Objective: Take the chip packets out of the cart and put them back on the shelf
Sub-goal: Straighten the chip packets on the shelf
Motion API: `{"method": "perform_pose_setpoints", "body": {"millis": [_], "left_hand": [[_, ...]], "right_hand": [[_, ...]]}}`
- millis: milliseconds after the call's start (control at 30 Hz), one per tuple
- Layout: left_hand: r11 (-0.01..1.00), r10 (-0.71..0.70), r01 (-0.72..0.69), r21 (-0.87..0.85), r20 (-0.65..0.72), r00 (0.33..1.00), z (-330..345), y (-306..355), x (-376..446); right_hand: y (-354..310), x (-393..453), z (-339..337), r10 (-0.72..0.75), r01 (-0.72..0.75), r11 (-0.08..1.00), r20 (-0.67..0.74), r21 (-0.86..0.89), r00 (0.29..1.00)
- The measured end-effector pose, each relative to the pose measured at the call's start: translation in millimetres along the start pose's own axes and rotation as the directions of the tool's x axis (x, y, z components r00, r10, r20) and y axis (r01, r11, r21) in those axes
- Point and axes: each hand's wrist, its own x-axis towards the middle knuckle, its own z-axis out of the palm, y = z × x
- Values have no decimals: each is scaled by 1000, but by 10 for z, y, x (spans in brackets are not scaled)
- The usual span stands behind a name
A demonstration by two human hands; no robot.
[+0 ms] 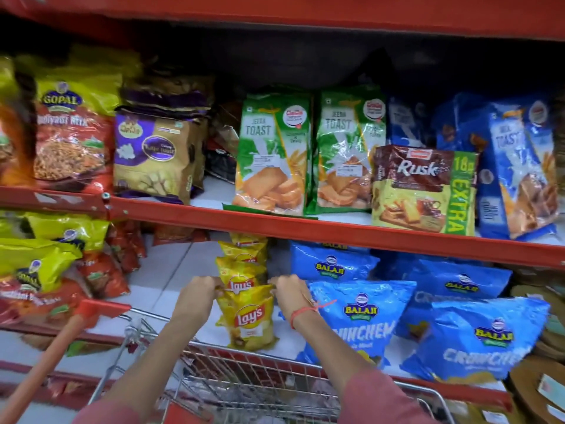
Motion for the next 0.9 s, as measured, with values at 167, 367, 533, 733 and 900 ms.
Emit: {"method": "perform_pose_setpoints", "body": {"millis": [167, 367, 533, 733, 900], "left_hand": [[998, 23, -23, -57, -2, 1000, -133, -240, 209], [998, 51, -53, -37, -36, 998, -118, -309, 209], [985, 159, -170, -35, -213, 964, -141, 73, -23], [899, 257, -302, -319, -176, 950, -9, 886, -236], [869, 271, -259, -422, -32, 962, 239, 1483, -134]], "right_hand": [[-152, 41, 85, 33, -31, 992, -18, 119, 999], [-203, -21, 27, 11, -5, 987, -32, 163, 999], [-11, -298, -298, -39, 69, 970, -129, 235, 991], [722, -704, -791, 17, 33, 982, -260, 187, 965], [1471, -939, -1152, 152, -146, 988, -211, 43, 966]]}}
